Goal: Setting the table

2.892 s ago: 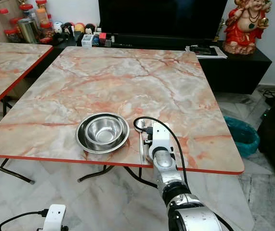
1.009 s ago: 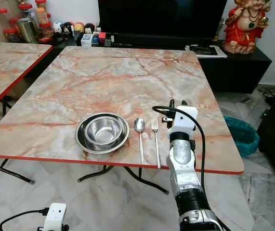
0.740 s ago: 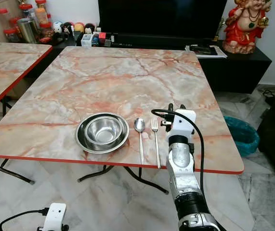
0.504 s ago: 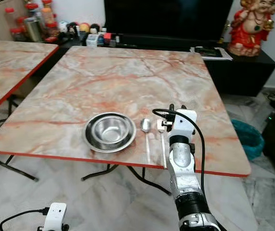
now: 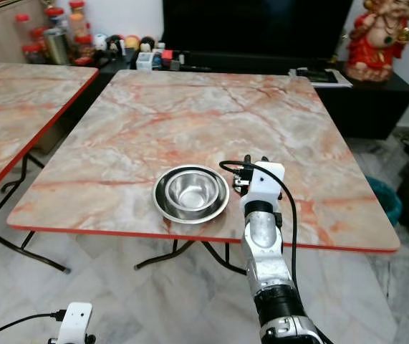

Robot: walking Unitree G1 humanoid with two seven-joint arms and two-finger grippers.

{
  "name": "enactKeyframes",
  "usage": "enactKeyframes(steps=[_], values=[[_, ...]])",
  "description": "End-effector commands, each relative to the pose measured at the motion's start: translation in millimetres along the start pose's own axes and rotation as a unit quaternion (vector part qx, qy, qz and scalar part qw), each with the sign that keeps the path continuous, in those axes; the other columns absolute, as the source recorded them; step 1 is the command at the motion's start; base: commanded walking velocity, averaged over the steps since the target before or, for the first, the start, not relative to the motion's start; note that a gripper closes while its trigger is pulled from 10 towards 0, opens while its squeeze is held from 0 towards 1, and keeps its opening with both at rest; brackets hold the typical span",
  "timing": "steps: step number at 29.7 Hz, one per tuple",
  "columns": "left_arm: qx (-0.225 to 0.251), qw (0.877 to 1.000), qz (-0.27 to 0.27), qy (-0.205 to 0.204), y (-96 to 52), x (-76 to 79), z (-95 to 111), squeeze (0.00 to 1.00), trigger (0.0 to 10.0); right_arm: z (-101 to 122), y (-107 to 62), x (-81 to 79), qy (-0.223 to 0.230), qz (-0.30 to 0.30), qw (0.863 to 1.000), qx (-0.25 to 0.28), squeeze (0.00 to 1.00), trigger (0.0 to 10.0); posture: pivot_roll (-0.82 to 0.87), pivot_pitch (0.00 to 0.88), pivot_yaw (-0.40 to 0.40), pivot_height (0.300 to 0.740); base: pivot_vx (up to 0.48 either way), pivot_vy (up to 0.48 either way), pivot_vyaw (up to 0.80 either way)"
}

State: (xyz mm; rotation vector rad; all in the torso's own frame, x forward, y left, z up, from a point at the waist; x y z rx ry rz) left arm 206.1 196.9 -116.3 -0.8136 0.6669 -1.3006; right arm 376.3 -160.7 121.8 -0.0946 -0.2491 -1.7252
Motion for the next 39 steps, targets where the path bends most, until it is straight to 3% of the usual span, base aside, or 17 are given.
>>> enactKeyframes(steps=[1, 39], values=[[-0.004, 1.0, 0.012, 0.001, -0.7, -9.4, -1.3, 0.0, 10.0, 10.1, 3.1, -5.2, 0.01, 0.003, 1.0, 0.011, 0.0, 10.0, 0.0, 0.0, 0.01, 0.736, 0.0, 0.364, 0.0], [-0.003, 1.0, 0.011, 0.001, -0.4, -8.5, 0.1, 0.0, 10.0, 5.5, 0.4, 2.8, 0.003, -0.003, 1.0, 0.007, 0.0, 10.0, -0.01, 0.0, 0.012, 0.736, 0.0, 0.367, 0.0]])
Point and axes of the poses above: a point about 5 cm out from each wrist's last joint towards the gripper, its own y axis pointing out of the wrist towards the gripper, its own z axis along the axis of the wrist's last joint, x = y × z, the point moved 4 cm from there along y, pointing out of the wrist towards the gripper, and after that the axes turned 12 degrees about -y, right-handed, at the moved point
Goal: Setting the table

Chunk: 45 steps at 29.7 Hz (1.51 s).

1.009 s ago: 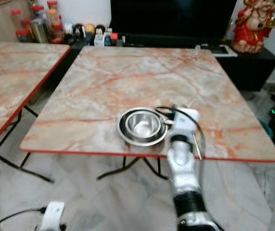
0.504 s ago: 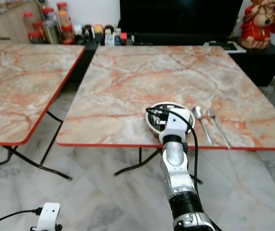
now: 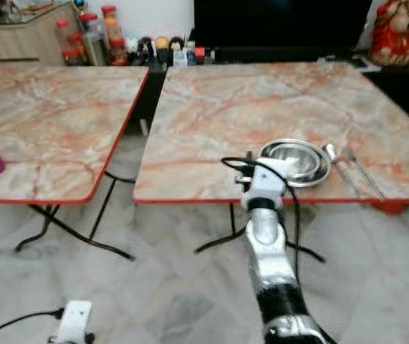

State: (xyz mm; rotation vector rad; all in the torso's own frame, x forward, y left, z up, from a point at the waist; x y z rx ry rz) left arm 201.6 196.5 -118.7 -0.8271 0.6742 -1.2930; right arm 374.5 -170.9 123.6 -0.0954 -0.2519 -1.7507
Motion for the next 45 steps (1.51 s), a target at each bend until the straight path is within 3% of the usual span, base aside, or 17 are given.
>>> enactKeyframes(steps=[1, 11, 23, 24, 26, 28, 31, 38, 39, 43, 45], values=[[0.004, 1.0, 0.01, 0.003, 0.1, -8.0, 5, 0.0, 10.0, 4, -0.4, -6.5, 0.002, 0.009, 1.0, 0.005, 0.0, 10.0, -0.01, 0.0, 0.011, 0.736, 0.0, 0.368, 0.0], [0.001, 1.0, 0.01, 0.002, -0.3, -7.5, 2, 0.0, 10.0, -29, -12.7, 10.1, -0.027, 0.008, 0.999, -0.039, 0.0, 10.0, -0.01, 0.0, 0.005, 0.736, 0.0, 0.368, 0.0], [0.002, 1.0, 0.01, 0.001, -0.3, -7.9, 2, 0.0, 10.0, -103, -50.1, 19.3, -0.063, 0.032, 0.985, -0.158, 0.0, 10.0, -0.01, 0.0, 0.007, 0.736, 0.0, 0.366, 0.0], [0.002, 1.0, 0.011, 0.001, -0.2, -8.2, 3, 0.0, 10.0, -120, -60.9, 19.2, -0.068, 0.041, 0.979, -0.19, 0.0, 10.0, -0.01, 0.0, 0.007, 0.736, 0.0, 0.368, 0.0], [0.003, 1.0, 0.011, 0.001, -0.2, -8.4, 3, 0.0, 10.0, -126, -65.4, 18.9, -0.071, 0.046, 0.976, -0.202, 0.0, 10.0, -0.01, 0.0, 0.007, 0.736, 0.0, 0.368, 0.0], [0.004, 1.0, 0.012, 0.001, -0.2, -9.3, 4, 0.0, 10.0, -153, -88.3, 20.4, -0.068, 0.056, 0.961, -0.26, 0.0, 10.0, 0.0, 0.0, 0.009, 0.736, 0.0, 0.366, 0.0], [0.004, 1.0, 0.013, 0.001, -0.2, -10.2, 5, 0.0, 10.0, -173, -107.8, 19.6, -0.068, 0.072, 0.946, -0.309, 0.0, 10.0, 0.0, 0.0, 0.014, 0.736, 0.0, 0.368, 0.0], [0.005, 1.0, 0.012, 0.003, 0.0, -10.1, 6, 0.0, 10.0, -197, -138.3, 14.3, -0.061, 0.105, 0.919, -0.375, 0.0, 10.0, 0.0, 0.0, 0.015, 0.736, 0.0, 0.347, 0.0], [0.008, 1.0, 0.013, 0.003, 0.1, -9.9, 7, 0.0, 10.0, -206, -154.2, 10.8, -0.057, 0.122, 0.905, -0.404, 0.0, 10.0, 0.01, 0.0, 0.013, 0.736, 0.0, 0.0, 0.0], [0.018, 1.0, 0.012, -0.004, 0.2, -9.7, 11, 0.0, 10.0, -217, -177.6, 0.5, -0.048, 0.155, 0.883, -0.44, 0.0, 10.0, 0.01, 0.0, 0.011, 0.736, 0.0, 0.0, 0.0], [0.023, 1.0, 0.012, -0.007, 0.2, -9.9, 13, 0.0, 10.0, -219, -181.2, 0.4, -0.034, 0.146, 0.881, -0.449, 0.0, 10.0, 0.01, 0.0, 0.011, 0.736, 0.0, 0.0, 0.0]])
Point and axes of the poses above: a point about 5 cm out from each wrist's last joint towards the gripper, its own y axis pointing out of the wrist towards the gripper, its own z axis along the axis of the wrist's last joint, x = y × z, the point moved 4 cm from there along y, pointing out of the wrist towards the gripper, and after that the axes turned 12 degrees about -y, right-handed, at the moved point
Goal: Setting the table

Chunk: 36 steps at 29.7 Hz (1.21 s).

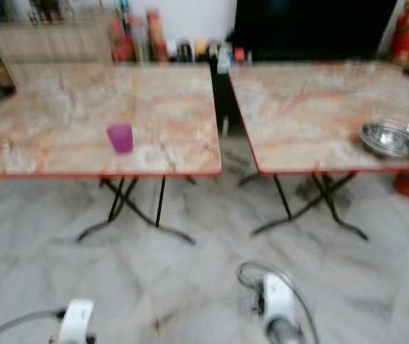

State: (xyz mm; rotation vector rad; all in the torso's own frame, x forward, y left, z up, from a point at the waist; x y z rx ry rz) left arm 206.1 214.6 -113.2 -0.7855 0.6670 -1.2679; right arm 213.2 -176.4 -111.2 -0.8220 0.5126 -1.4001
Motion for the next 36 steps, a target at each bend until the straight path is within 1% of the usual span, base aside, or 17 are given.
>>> enactKeyframes(steps=[1, 4, 5, 10, 13, 16, 19, 25, 36], values=[[0.008, 1.0, -0.006, -0.009, 0.7, 7.2, 4, 0.0, 10.0, -3, -0.3, 11.7, 0.016, -0.015, 1.0, -0.008, 0.0, 10.0, 0.01, 0.0, 0.011, 0.736, 0.0, 0.0, 0.0], [0.002, 1.0, -0.007, -0.005, 0.9, 7.7, 2, 0.0, 10.0, -6, -0.8, 11.1, 0.022, -0.017, 0.999, -0.017, 0.0, 10.0, 0.01, 0.0, 0.008, 0.736, 0.0, 0.0, 0.0], [0.004, 1.0, -0.006, -0.007, 0.9, 7.7, 3, 0.0, 10.0, -8, -0.9, 10.0, 0.015, -0.016, 1.0, -0.021, 0.0, 10.0, 0.01, 0.0, 0.008, 0.736, 0.0, 0.0, 0.0], [0.007, 1.0, -0.005, -0.009, 0.9, 7.5, 4, 0.0, 10.0, -9, -1.0, 8.9, 0.015, -0.015, 0.999, -0.024, 0.0, 10.0, 0.02, 0.0, 0.007, 0.736, 0.055, 0.0, 0.0], [0.008, 1.0, -0.003, -0.009, 1.0, 6.6, 5, 0.0, 10.0, -10, -1.1, 8.4, 0.012, -0.015, 0.999, -0.027, 0.0, 10.0, 0.02, 0.0, 0.005, 0.736, 0.349, 0.0, 0.0], [0.008, 1.0, -0.002, -0.008, 0.9, 6.0, 5, 0.0, 10.0, -11, -1.3, 7.6, 0.014, -0.016, 0.999, -0.027, 0.0, 10.0, 0.02, 0.0, 0.006, 0.736, 0.403, 0.0, 0.54], [0.008, 1.0, -0.003, -0.007, 0.8, 5.5, 4, 0.0, 10.0, -13, -1.6, 6.7, 0.029, -0.016, 0.999, -0.031, 0.0, 10.0, 0.02, 0.0, 0.009, 0.736, 0.412, 0.0, 0.0], [0.005, 1.0, -0.006, 0.002, 0.8, 5.5, 3, 0.0, 10.0, -14, -2.2, 4.6, 0.032, -0.015, 0.999, -0.031, 0.0, 10.0, 0.01, 0.0, 0.013, 0.736, 0.414, 0.0, 0.0], [0.006, 1.0, -0.009, 0.014, 1.1, 5.4, 6, 0.0, 10.0, -18, -3.3, 6.3, 0.039, -0.024, 0.998, -0.036, 0.0, 10.0, 0.01, 0.0, 0.014, 0.736, 0.414, 0.0, 0.0]])
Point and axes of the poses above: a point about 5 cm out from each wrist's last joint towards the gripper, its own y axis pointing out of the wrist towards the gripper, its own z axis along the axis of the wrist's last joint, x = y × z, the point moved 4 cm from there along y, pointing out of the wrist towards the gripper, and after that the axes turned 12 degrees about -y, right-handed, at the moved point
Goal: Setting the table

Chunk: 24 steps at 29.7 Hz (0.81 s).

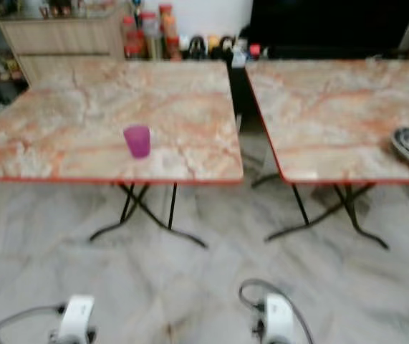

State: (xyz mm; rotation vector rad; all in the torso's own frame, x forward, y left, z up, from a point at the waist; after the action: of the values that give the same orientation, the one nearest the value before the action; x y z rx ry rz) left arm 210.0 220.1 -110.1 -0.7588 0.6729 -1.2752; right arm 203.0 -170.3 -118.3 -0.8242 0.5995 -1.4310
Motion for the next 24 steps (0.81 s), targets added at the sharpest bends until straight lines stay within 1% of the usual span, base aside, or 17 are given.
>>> enactKeyframes(steps=[1, 10, 21, 24], values=[[-0.002, 1.0, -0.012, 0.005, 0.8, 10.2, 0.2, 0.0, 10.0, -6.6, -1.4, 15.2, 0.007, -0.02, 1.0, -0.009, 0.0, 10.0, 0.01, 0.0, 0.015, 0.736, 0.412, 0.0, 0.0], [-0.001, 1.0, -0.015, 0.011, 1.1, 10.9, 2.2, 0.0, 10.0, -9.3, -2.1, 18.9, 0.018, -0.028, 0.999, -0.013, 0.0, 10.0, 0.01, 0.0, 0.013, 0.736, 0.415, 0.0, 0.0], [0.0, 1.0, -0.016, 0.015, 1.2, 10.8, 2.9, 0.0, 10.0, -11.1, -2.5, 21.4, 0.019, -0.032, 0.999, -0.016, 0.0, 10.0, 0.01, 0.0, 0.014, 0.736, 0.415, 0.0, 0.0], [0.003, 1.0, -0.018, 0.015, 1.0, 10.5, 3.4, 0.0, 10.0, -12.4, -2.8, 22.0, 0.023, -0.035, 0.999, -0.018, 0.0, 10.0, 0.01, 0.0, 0.012, 0.736, 0.0, 0.0, 0.0]])
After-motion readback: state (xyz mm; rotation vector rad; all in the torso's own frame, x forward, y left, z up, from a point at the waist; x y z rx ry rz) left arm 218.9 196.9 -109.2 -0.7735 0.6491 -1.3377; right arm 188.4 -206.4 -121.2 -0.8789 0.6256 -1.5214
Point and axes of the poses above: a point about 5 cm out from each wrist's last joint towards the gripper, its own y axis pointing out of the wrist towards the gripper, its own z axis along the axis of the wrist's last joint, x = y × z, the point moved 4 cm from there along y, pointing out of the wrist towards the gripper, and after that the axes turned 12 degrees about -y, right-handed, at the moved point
